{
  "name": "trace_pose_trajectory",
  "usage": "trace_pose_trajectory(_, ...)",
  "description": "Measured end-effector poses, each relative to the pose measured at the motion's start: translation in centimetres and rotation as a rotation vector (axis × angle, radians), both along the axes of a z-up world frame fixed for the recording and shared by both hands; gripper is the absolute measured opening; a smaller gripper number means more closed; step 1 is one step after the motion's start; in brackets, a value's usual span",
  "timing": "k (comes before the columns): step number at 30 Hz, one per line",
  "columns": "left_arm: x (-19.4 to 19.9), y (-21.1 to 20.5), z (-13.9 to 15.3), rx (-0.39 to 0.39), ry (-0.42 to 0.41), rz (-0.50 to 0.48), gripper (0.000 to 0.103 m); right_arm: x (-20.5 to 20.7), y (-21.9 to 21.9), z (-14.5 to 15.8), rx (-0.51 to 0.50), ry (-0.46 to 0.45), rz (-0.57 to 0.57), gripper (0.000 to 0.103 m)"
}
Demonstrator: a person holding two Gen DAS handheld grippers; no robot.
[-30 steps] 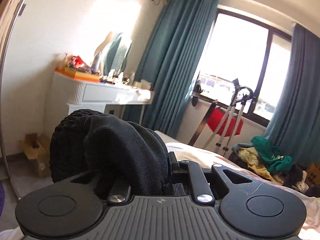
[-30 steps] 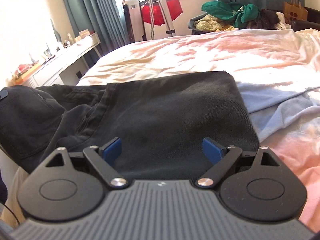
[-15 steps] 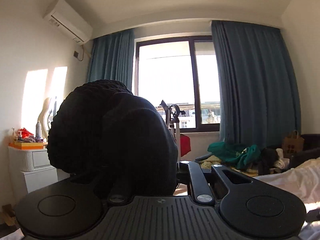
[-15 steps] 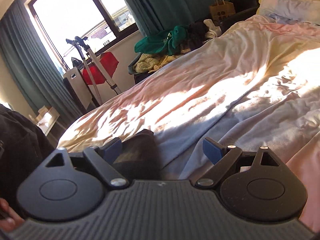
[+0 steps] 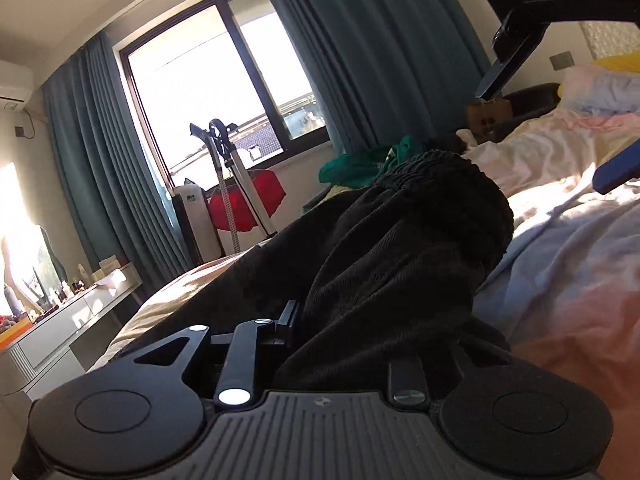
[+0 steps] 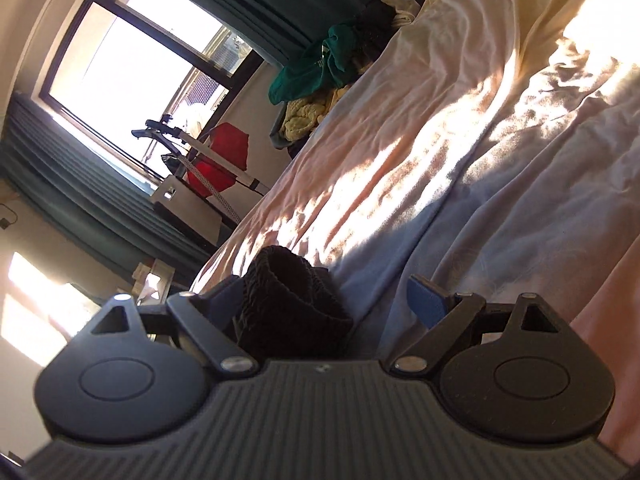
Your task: Fold clothes
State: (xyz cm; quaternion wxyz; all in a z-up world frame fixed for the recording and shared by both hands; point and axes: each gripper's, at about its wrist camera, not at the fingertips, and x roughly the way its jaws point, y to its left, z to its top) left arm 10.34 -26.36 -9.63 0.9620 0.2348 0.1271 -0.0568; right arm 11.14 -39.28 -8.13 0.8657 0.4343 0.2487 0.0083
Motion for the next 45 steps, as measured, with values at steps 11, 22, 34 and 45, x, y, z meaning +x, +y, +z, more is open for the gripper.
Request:
trace_pose_trajectory(11, -5.3, 12.5, 2.0, 0.19, 0.149, -0.095, 0.074, 2.1, 1.7, -3.8, 0.194, 0.108, 0.065, 0.09)
trace_pose_trajectory(22, -7.8, 19.2, 3.1, 0.088, 0.15, 0.059, 0.051, 5.0, 5.0, -4.3, 0.141, 0.053, 0.058, 0.074)
trace_pose_trajectory(34, -5.9, 30.0, 7.1, -0.493, 0.3, 0.25, 0.029, -0.2, 8.7, -0.7, -0.148, -0.056, 0.065, 0.044)
trace_pose_trajectory(45, -6.6, 31.6, 6.8, -0.566, 0.38, 0.293, 0.041, -1.9, 7.8, -4.2, -0.033, 0.083, 0.048, 0.081)
